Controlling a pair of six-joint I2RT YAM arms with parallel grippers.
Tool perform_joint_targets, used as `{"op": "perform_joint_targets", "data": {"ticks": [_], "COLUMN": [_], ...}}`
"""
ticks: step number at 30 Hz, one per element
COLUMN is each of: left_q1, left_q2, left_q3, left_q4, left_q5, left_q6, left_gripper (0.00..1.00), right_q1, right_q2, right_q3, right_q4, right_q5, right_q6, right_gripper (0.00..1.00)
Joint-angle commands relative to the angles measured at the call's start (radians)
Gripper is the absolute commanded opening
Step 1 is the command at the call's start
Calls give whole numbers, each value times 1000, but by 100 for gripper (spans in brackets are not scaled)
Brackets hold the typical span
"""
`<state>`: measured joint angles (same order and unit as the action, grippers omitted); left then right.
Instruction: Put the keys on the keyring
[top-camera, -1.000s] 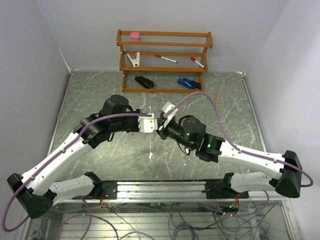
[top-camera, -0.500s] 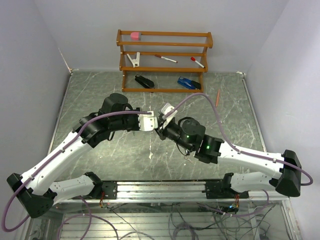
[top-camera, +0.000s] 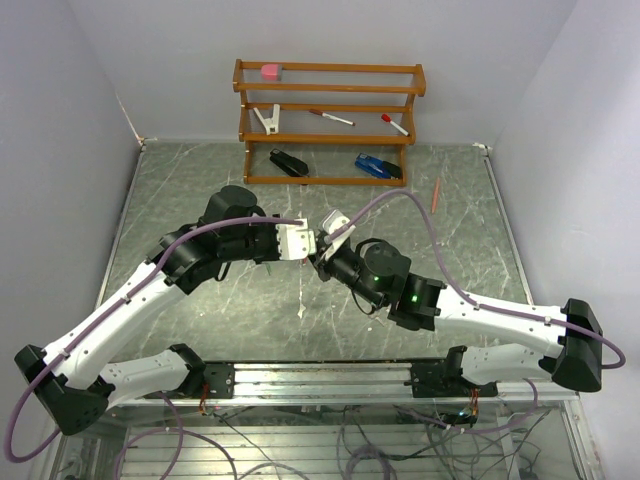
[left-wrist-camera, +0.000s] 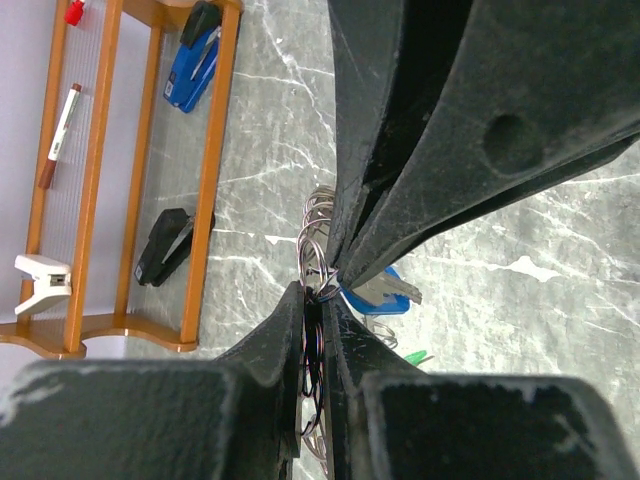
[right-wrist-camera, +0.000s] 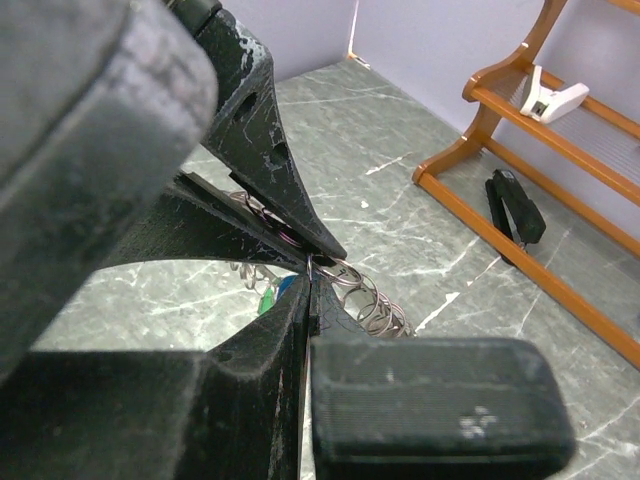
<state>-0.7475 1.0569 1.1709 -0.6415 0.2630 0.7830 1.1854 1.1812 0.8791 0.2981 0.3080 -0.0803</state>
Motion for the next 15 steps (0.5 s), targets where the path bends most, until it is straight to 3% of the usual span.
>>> {"op": "perform_joint_targets", "data": {"ticks": [1, 15], "left_q1": [5, 5], "left_q2": [-4, -14], "left_q3": [47, 55], "left_q4": [11, -10], "left_q5": [33, 65], "left_q6": [-18, -30], "left_gripper": [7, 7], "right_q1": [7, 8], "right_q2": [-13, -38], "right_q3": [-10, -32], "right_q4": [43, 62], "right_q5": [29, 80], "right_q6": [-12, -4], "right_gripper": [0, 0]}}
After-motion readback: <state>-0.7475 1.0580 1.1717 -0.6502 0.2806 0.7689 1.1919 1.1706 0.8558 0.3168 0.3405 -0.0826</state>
